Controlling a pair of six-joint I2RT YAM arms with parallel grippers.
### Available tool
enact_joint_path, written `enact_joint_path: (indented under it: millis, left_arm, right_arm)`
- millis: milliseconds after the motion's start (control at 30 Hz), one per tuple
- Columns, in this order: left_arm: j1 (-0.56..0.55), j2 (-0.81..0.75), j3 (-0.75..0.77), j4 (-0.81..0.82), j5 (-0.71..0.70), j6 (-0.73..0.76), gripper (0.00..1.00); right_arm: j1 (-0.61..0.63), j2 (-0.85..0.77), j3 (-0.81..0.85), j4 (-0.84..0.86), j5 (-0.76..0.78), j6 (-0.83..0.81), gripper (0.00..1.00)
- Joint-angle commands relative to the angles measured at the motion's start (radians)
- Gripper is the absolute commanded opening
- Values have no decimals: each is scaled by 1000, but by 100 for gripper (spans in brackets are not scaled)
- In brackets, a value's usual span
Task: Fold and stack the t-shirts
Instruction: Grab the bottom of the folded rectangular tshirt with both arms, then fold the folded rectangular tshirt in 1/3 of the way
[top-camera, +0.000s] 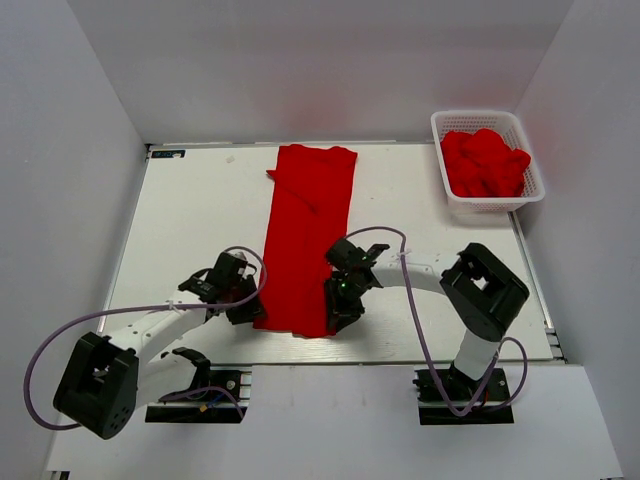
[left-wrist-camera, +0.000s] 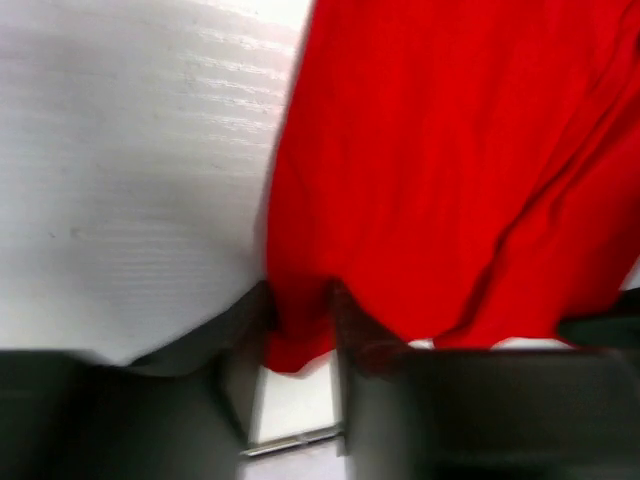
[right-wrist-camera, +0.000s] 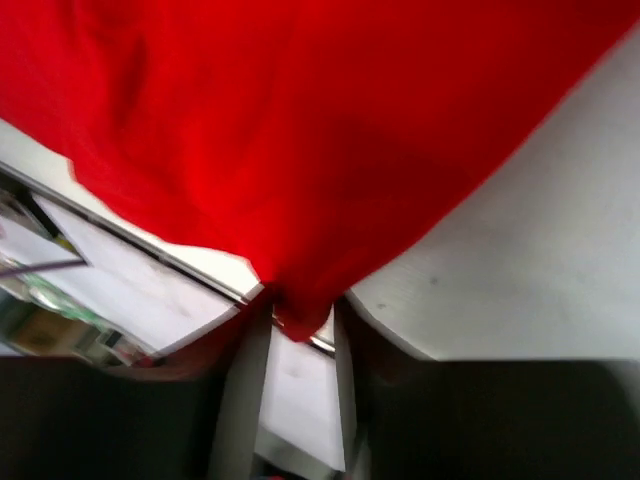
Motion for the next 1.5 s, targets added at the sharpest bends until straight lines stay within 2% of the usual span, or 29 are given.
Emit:
enact_joint_path:
  millis: [0,33,100,367,567,700,1000,1300,1467]
  left_arm:
    - [-20,14,-78,-51,-28,-10,37]
    - [-20,14,-78,-51,-19,-10,20]
    - [-29,-9,-64,-61,-19,-10,0]
    - [-39,-119,14,-161,13,-21,0]
    - [-39,-64,106,-152,61,-11,0]
    - [-30,-44,180,-115,52,-20,0]
    - [-7,147,378,-86,-128,-19,0]
    - [49,385,641,-75,-174,30,0]
    - [93,485,732,-46,-128,85,0]
  right_arm:
    - [7,25,7,5,-23,1,22]
    - [3,22,4,5,-23,2,0]
    - [5,6,0,7,-3,7,0]
    - [7,-123,-22,-15,62,27,0]
    - [-3,-178,-22,-33,75,38,0]
    - [-9,-157,45,-48,115,21,0]
    - [-98,-62,211,-104,195,-62,0]
    - [-213,94,432,-160,163,-165,0]
    - [-274,180,573,-200,144,-200,0]
